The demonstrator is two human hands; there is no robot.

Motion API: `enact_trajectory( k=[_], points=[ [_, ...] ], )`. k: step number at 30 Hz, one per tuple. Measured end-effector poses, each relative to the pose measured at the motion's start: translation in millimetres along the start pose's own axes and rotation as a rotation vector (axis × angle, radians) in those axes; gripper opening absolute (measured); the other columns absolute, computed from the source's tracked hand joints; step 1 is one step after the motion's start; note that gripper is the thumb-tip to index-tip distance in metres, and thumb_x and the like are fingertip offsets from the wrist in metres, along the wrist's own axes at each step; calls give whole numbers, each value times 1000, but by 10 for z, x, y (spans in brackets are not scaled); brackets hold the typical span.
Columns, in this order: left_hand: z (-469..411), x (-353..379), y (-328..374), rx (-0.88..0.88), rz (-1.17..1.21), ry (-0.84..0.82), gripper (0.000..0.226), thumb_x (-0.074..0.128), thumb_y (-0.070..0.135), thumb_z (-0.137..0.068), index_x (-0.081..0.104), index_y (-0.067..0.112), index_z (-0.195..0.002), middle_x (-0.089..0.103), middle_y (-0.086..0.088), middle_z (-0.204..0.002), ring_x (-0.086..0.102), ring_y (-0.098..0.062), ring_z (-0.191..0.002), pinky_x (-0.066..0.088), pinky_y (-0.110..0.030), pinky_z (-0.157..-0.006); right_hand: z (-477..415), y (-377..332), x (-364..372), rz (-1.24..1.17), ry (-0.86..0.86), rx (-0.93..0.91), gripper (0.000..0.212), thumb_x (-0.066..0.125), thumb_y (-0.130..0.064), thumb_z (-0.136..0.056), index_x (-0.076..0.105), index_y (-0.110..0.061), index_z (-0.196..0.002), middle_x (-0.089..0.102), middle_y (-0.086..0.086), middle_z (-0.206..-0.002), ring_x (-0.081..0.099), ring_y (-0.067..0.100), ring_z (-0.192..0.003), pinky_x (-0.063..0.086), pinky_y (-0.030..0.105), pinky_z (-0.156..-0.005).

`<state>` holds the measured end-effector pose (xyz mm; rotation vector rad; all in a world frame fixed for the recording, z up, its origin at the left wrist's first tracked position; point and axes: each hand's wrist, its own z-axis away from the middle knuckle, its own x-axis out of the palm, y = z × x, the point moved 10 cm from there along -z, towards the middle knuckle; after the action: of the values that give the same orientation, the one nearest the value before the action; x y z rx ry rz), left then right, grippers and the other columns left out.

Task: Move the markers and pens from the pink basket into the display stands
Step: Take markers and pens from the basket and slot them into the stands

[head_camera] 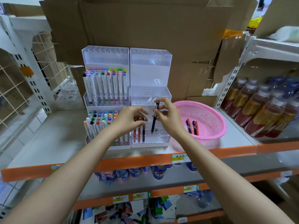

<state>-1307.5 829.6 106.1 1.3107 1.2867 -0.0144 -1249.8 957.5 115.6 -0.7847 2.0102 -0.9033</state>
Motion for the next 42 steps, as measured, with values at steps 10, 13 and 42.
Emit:
enact_trajectory(
  k=[10, 13, 42],
  points=[
    [-25, -25, -15, -30, -80, 90, 18, 79, 22, -76, 66, 19, -87, 62, 11, -75, 58, 0, -68, 44, -14, -62, -18, 13, 4, -13, 9, 0, 23, 60, -9, -92, 57, -24, -109, 63, 3, -83, 67, 18, -77, 56, 46, -74],
    [-24, -46, -22, -25, -90, 87, 19, 80, 23, -75, 65, 20, -87, 64, 11, -78, 60, 0, -73, 46, -14, -66, -25, 20, 9, -30, 3, 7, 22, 61, -11, -92, 57, -25, -108, 63, 4, -84, 67, 20, -78, 57, 47, -74],
    [143, -117, -34, 8, -235, 86, 13, 71, 32, -83, 66, 27, -94, 68, 10, -85, 62, -3, -79, 45, -16, -69, 168, 181, 307, 174, -185, -8, 16, 73, -8, -82, 62, -9, -94, 65, 1, -77, 67, 19, -77, 57, 36, -75]
  ],
)
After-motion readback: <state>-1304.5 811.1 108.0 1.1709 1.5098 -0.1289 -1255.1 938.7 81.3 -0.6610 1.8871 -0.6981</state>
